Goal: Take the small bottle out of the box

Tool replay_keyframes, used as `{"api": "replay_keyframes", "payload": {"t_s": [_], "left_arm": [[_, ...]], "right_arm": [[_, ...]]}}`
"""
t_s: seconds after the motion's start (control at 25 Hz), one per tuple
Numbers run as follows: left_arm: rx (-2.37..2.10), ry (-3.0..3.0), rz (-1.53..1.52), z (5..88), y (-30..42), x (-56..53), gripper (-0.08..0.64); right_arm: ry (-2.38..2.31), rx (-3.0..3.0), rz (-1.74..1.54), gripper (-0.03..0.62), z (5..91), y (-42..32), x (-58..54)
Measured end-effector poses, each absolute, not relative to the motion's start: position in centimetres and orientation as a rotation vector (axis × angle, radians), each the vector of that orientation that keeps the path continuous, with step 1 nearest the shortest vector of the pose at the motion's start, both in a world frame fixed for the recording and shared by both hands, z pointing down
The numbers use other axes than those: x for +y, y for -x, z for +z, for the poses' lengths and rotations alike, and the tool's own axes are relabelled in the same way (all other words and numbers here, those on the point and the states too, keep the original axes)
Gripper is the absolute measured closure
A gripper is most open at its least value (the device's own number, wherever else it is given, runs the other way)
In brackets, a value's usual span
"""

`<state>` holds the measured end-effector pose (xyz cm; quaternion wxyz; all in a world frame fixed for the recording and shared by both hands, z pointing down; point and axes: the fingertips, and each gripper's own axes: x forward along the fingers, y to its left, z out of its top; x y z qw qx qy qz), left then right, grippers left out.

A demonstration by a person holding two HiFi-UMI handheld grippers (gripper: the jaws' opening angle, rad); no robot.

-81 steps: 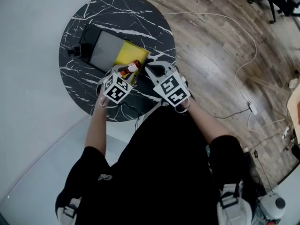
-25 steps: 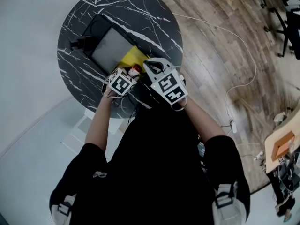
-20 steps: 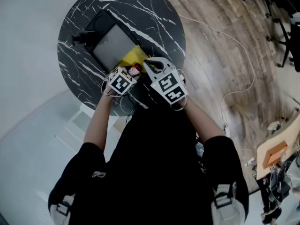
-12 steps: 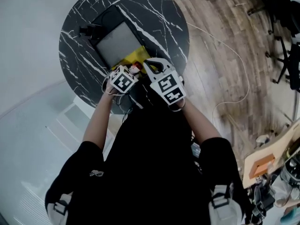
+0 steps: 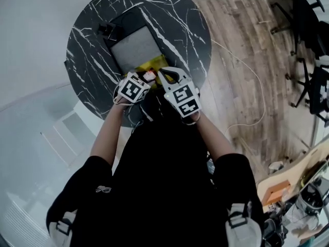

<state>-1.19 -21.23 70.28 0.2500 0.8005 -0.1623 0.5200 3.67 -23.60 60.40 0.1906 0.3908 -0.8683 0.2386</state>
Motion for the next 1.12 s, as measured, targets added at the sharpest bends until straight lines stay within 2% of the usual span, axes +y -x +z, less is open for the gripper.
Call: {"api": "replay_keyframes", "payload": {"t_s": [0.72,1.12], "left_arm": [[-0.774,-2.220,1.108,66.1,2.7,-21.8,0.350],[-0.979,-2.298,0.896,60.9,3.5,-22.1,0.350]], "right_arm": [[-1.111,-2.449,0.613,0.597,59.6,-2.5,-22.9],[-1.244,-2.469,0.499,0.597,55.5,-2.4,-22.9]]}}
